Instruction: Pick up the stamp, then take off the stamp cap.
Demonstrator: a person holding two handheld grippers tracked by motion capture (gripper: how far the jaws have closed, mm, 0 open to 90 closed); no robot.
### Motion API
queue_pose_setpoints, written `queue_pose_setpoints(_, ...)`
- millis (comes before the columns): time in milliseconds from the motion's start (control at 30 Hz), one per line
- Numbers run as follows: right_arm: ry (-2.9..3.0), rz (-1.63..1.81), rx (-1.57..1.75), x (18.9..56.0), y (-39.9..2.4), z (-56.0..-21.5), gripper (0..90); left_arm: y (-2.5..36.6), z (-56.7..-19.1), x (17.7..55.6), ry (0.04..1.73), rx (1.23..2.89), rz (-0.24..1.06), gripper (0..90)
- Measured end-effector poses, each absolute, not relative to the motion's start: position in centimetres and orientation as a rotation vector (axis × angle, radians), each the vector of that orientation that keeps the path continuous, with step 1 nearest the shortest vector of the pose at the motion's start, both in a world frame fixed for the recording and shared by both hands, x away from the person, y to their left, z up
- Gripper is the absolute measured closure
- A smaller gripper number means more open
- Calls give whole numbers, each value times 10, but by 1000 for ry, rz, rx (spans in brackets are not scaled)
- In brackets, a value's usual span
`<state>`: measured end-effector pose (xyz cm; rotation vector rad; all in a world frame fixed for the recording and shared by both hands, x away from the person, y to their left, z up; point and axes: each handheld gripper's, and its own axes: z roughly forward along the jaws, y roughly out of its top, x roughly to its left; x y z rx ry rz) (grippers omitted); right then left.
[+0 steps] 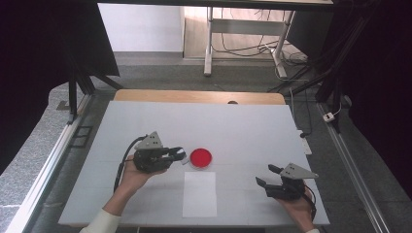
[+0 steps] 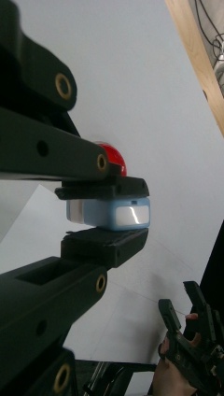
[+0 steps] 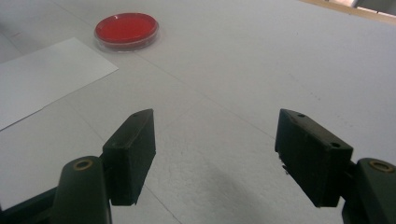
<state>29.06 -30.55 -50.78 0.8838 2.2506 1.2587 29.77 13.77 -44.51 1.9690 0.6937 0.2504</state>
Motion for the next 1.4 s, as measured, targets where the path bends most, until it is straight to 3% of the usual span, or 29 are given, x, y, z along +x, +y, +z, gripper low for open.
queue_pose_setpoints(1400, 2242, 1285, 807, 283, -286, -505, 287, 118, -446, 293, 674, 1956, 233, 749)
